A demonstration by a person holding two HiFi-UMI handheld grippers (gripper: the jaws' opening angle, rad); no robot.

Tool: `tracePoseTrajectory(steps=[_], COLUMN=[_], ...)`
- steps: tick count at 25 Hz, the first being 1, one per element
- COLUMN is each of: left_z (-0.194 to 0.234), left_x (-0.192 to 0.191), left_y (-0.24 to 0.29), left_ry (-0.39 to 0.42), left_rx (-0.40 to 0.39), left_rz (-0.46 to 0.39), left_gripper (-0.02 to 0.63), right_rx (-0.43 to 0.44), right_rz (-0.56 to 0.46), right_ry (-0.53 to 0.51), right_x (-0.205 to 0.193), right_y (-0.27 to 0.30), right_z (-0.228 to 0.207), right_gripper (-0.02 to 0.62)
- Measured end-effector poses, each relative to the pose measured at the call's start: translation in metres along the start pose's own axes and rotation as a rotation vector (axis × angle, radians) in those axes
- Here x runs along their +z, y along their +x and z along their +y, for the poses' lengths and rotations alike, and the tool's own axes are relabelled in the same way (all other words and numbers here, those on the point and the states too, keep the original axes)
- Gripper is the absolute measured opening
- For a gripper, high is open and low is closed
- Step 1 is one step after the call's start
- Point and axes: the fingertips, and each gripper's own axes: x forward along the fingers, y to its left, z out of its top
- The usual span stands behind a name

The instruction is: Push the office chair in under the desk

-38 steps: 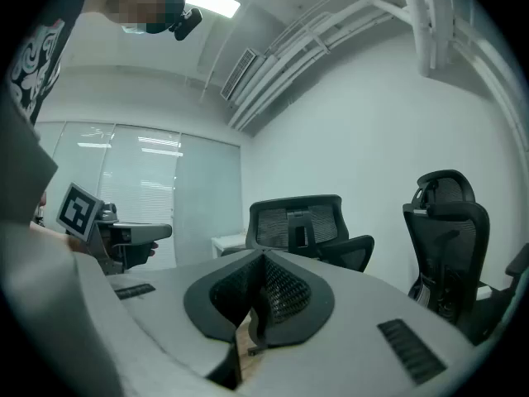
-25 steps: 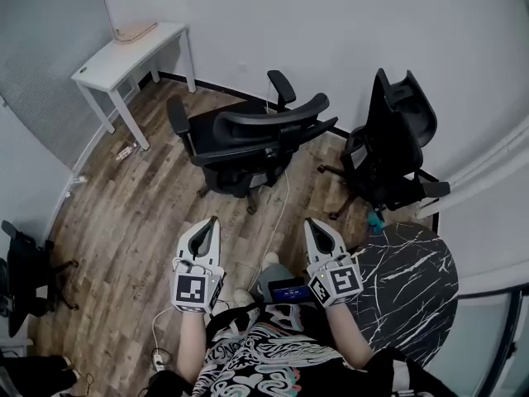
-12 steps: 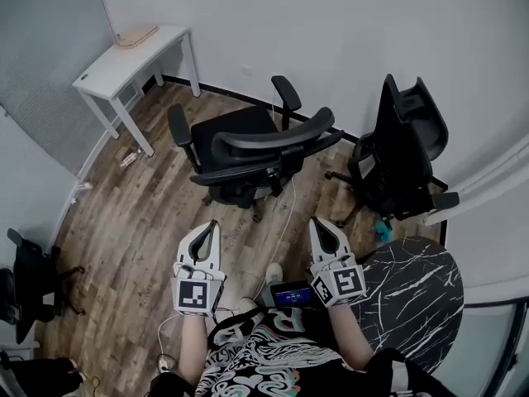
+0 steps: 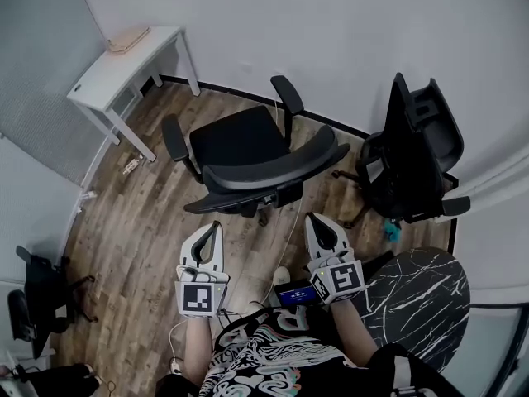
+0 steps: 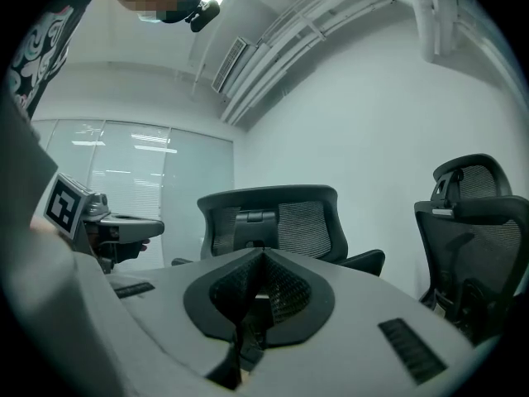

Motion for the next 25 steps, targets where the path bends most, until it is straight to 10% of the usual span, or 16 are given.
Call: tracePoseTrajectory(steps=[25], left_z=[0.019], left_x=[-0.029], left_y=[0.054], left_ry=[0.080], left_rx=[0.028], left_rz=[0.085], left_gripper=[0.023], right_rx=[0.183], right_rz=[0.097], right_ry=[-0.070], right_x=[-0.016], right_y=[0.046], right_z=[-0.004], right_gripper=[0.077])
